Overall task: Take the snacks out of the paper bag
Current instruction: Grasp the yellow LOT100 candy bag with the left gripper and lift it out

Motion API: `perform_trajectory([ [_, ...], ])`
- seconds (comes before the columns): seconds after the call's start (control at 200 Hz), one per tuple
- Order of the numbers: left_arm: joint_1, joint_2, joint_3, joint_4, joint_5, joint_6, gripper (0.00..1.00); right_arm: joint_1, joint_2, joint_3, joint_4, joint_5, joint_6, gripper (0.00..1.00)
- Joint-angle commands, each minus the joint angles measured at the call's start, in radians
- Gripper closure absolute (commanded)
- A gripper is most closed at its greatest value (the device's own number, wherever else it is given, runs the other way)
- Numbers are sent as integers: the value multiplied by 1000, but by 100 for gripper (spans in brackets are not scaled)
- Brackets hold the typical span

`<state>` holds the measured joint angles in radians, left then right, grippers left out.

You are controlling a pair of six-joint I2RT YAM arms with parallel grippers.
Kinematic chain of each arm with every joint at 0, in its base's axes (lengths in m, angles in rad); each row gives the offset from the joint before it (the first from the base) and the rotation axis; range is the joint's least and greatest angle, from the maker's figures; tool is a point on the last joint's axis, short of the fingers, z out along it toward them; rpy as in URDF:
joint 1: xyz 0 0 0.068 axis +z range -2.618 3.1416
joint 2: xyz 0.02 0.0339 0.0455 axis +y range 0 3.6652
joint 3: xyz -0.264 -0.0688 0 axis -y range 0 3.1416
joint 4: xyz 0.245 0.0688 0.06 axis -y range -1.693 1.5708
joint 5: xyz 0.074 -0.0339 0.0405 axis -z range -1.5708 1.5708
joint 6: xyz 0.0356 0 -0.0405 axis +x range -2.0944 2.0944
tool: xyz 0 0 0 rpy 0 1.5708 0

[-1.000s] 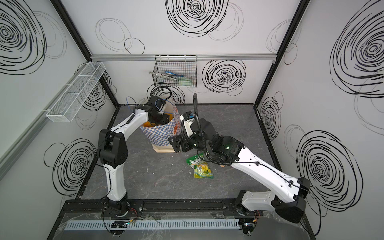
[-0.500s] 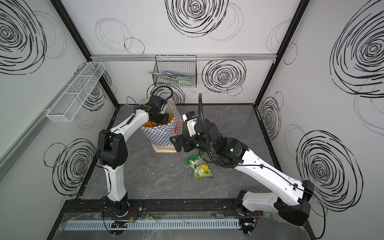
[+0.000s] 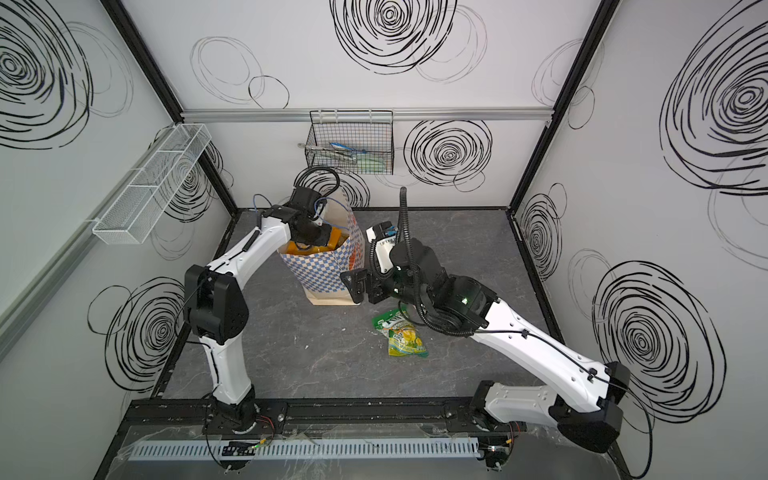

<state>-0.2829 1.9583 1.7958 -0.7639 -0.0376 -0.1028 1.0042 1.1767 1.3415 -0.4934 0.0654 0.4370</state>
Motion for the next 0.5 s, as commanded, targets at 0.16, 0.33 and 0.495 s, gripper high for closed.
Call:
perform_trajectory([
  [0.16, 42, -142, 82, 32, -10, -13, 100, 7, -31, -13, 29, 14, 8, 3],
  [0.33, 51, -172, 120, 27, 11, -20, 100, 7, -26, -9, 28, 13, 6, 3],
  [0.495, 55, -179, 158, 6, 2, -19, 100, 7, -17, 0, 23, 7, 5, 3],
])
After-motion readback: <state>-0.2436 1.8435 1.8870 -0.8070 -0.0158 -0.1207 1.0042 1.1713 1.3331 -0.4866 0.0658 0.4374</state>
